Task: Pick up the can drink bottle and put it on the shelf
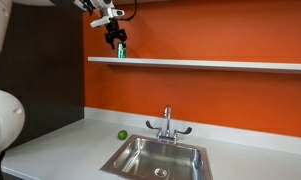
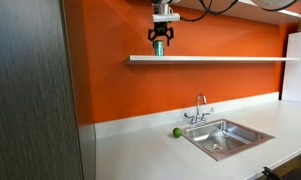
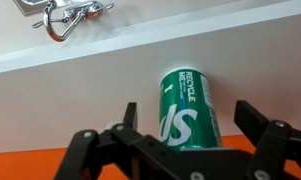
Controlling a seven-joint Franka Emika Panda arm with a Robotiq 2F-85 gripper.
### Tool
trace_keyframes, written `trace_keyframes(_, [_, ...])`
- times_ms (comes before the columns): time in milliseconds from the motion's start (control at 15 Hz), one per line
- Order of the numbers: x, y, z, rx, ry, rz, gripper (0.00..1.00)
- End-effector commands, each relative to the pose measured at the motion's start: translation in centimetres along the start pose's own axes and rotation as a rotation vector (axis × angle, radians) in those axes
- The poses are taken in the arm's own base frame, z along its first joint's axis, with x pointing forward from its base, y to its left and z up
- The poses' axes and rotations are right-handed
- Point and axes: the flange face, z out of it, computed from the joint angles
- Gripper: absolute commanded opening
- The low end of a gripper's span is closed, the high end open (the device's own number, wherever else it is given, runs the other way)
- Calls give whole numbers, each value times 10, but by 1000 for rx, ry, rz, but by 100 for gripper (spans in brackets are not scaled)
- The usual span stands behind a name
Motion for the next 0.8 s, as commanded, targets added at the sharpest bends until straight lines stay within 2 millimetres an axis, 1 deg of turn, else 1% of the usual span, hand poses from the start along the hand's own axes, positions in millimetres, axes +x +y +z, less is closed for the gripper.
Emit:
trace_keyframes(0, [-28,7,-12,20,17,5,100])
trace_keyframes(400, [-72,9,-24,41,39,-11,100])
trace_keyframes(733, [-125,9,-36,26,42,-24,100])
